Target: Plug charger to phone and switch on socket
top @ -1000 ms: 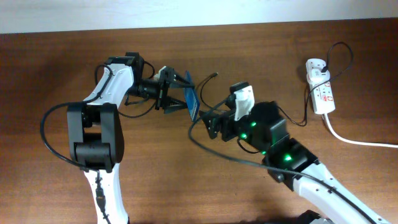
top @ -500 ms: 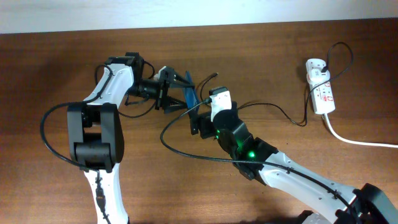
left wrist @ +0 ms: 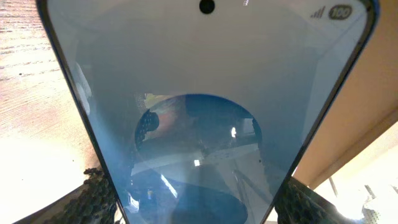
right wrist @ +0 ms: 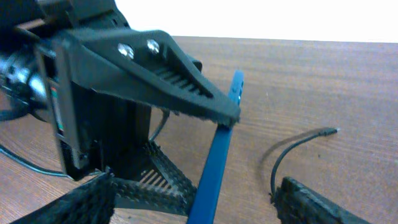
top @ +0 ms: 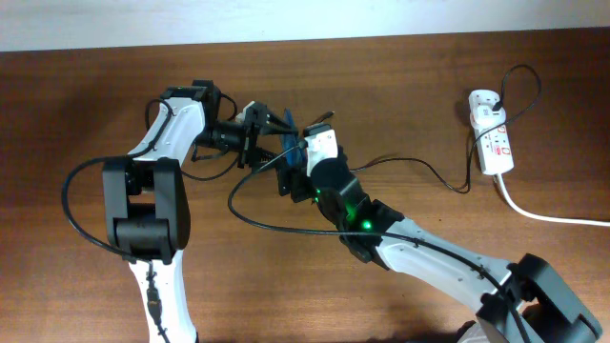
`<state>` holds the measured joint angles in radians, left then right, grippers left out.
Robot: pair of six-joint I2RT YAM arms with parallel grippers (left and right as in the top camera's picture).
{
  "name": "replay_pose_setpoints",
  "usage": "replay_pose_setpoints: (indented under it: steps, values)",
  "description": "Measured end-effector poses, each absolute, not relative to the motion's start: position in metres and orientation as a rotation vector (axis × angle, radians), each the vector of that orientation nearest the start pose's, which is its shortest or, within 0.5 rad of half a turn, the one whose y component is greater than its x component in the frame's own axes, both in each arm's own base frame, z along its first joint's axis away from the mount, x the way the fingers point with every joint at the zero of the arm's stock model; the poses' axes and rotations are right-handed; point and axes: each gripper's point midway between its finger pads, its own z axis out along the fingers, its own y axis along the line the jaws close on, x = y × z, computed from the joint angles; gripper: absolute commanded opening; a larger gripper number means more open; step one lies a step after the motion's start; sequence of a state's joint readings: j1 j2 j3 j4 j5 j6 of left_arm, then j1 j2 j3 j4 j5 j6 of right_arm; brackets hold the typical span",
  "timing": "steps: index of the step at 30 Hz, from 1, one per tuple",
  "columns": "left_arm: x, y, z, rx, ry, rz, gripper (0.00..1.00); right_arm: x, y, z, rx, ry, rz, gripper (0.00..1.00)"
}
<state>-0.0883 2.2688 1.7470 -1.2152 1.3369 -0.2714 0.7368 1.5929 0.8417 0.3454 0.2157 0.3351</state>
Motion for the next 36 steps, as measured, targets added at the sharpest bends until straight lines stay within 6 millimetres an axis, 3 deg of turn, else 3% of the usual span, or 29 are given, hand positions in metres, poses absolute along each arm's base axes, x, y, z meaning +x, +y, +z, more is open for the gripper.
replay_pose_setpoints:
  steps: [6,16,19,22,27,34,36]
  values:
    - [0.397,-0.203,0.133,-0.435,2.746,-2.114,0.66,0.372,0.288,0.152,-0.261,1.996,0.479,0.64]
    - [0.397,-0.203,0.133,-0.436,2.751,-2.108,0.67,0.365,0.296,0.148,-0.308,2.019,0.523,0.26]
    - [0.398,-0.201,0.133,-0.442,2.747,-2.106,0.67,0.366,0.294,0.147,-0.3,2.023,0.516,0.19]
    - [0.399,-0.199,0.133,-0.447,2.742,-2.106,0.69,0.367,0.292,0.147,-0.288,2.026,0.502,0.17]
    - [0.399,-0.198,0.133,-0.444,2.735,-2.11,0.99,0.368,0.291,0.146,-0.287,2.027,0.498,0.15]
    - [0.399,-0.198,0.133,-0.433,2.735,-2.103,0.99,0.369,0.286,0.145,-0.274,2.03,0.463,0.1]
    - [0.407,-0.184,0.131,-0.446,2.714,-2.064,0.99,0.371,0.275,0.136,-0.262,2.071,0.413,0.04]
